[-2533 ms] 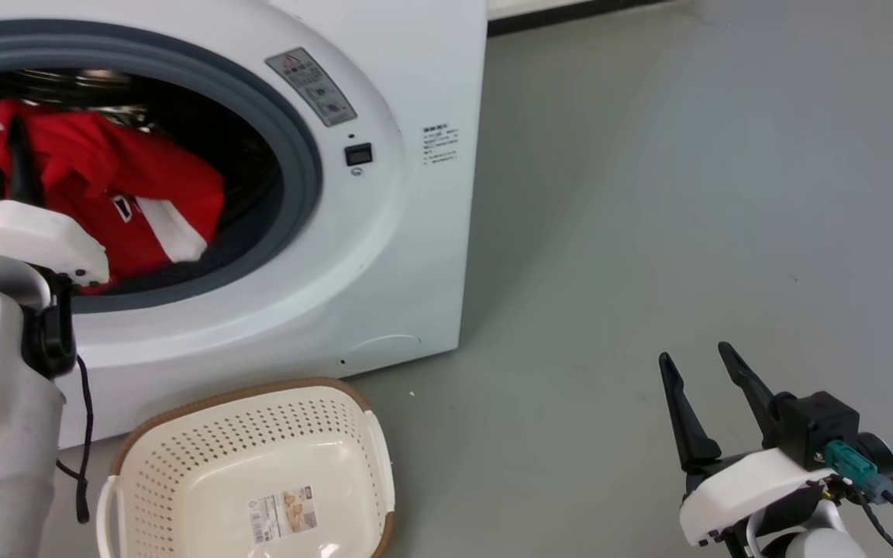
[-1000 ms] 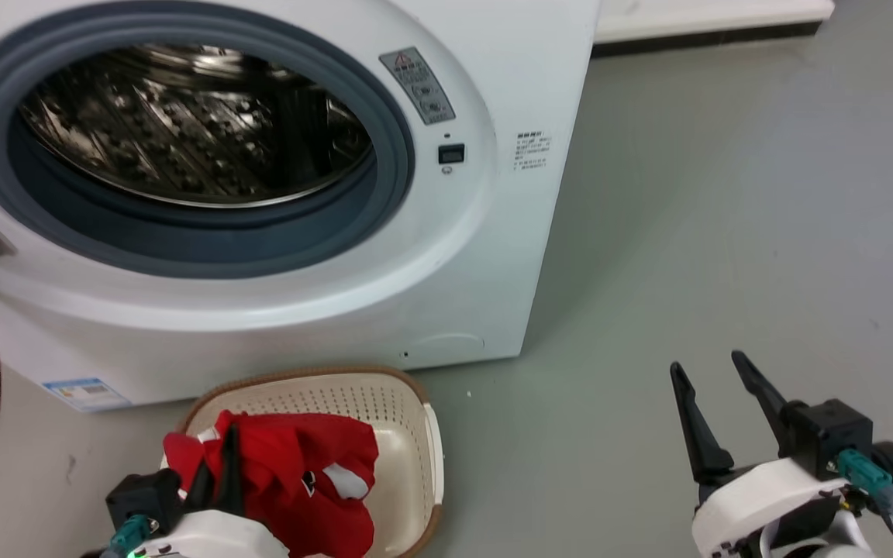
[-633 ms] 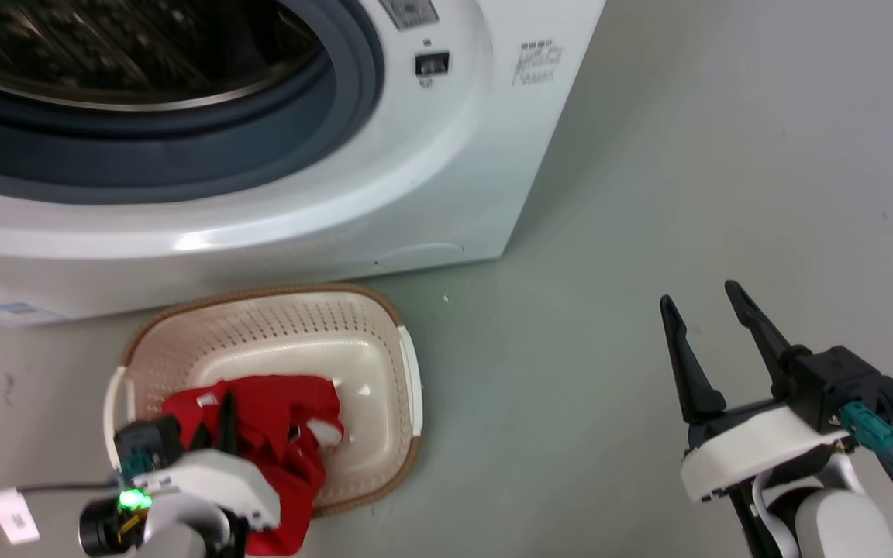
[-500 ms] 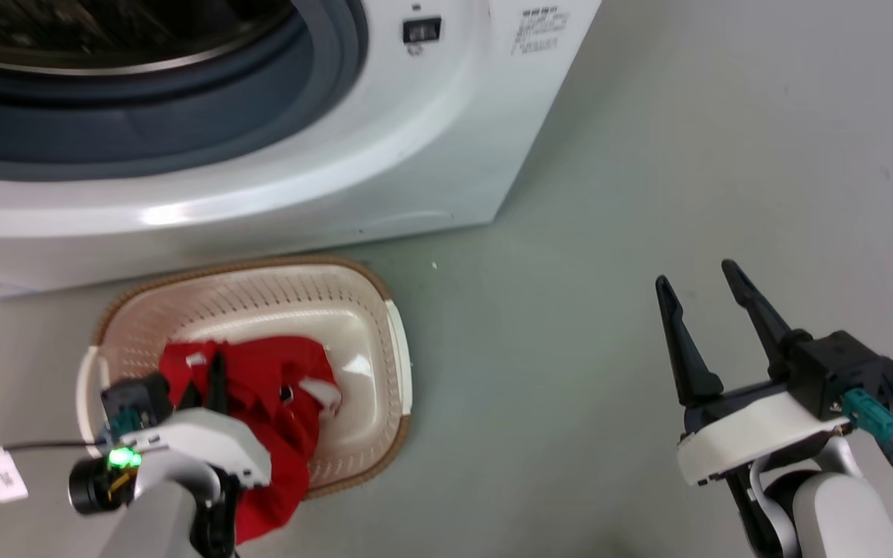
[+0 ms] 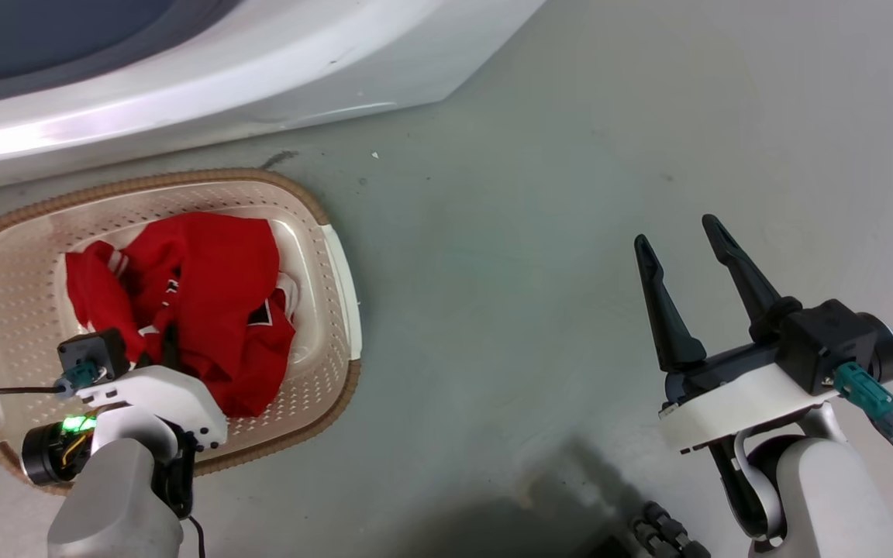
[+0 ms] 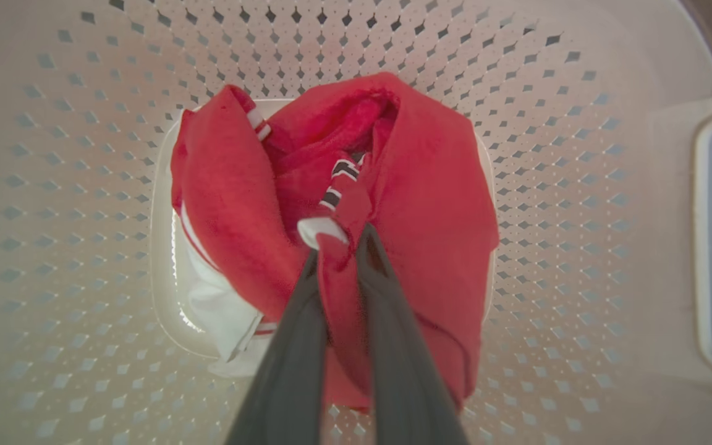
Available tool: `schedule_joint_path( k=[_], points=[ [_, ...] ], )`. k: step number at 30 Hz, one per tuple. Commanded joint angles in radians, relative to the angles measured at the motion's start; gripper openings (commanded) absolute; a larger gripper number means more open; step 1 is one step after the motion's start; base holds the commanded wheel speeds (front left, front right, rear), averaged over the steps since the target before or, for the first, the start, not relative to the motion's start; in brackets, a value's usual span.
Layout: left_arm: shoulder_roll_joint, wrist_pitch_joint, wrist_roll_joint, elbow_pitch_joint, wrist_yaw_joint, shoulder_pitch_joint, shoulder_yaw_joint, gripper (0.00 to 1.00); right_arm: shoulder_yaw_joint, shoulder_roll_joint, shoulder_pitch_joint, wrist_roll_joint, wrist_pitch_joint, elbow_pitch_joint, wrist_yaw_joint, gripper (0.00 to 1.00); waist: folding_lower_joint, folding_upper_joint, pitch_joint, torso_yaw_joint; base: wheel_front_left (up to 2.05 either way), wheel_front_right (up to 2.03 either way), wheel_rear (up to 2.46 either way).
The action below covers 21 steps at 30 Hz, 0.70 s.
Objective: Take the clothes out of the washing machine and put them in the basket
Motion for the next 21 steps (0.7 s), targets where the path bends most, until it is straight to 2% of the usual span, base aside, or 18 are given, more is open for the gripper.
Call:
schedule_joint_path(
  k=[1,7,8,9,10,11,21],
  points=[
    [0.003,-0.002,0.009,0.021,-0.005,-0.014,0.007,0.00,0.002,0.002,-0.012,0.005,-0.010,0.005,-0.001,1.00,-0.0002,-0.0001,0.014,-0.011,0.00,0.00,0.00],
    [-0.011,-0.002,0.018,0.120,-0.017,-0.030,0.021,0.00,0.004,0.002,-0.025,0.007,-0.016,0.016,-0.001,1.00,-0.0002,-0.0001,0.011,-0.010,0.00,0.00,0.00],
    [-0.015,-0.002,0.018,0.133,-0.017,-0.033,0.022,0.06,0.004,0.002,-0.026,0.005,-0.018,0.018,-0.001,1.00,-0.0002,-0.0001,0.004,-0.008,0.00,0.00,0.00],
    [-0.018,-0.002,0.022,0.143,-0.018,-0.036,0.022,0.36,0.003,0.002,-0.027,0.005,-0.018,0.022,-0.001,1.00,-0.0002,-0.0001,-0.004,-0.005,0.00,0.00,0.00],
    [-0.021,-0.002,0.025,0.154,-0.020,-0.036,0.021,0.87,0.002,0.002,-0.027,0.003,-0.018,0.026,-0.001,1.00,-0.0002,-0.0001,-0.014,-0.003,0.00,0.00,0.00],
    [-0.025,-0.002,0.025,0.162,-0.019,-0.036,0.023,1.00,0.001,0.002,-0.026,0.002,-0.020,0.029,-0.001,1.00,-0.0002,-0.0001,-0.027,0.001,0.00,0.00,0.00],
    [-0.075,-0.002,0.018,0.180,-0.034,0.044,0.053,1.00,-0.010,0.002,0.021,-0.011,-0.015,0.069,-0.001,1.00,-0.0002,-0.0001,-0.219,0.048,0.00,0.00,0.00]
  ],
)
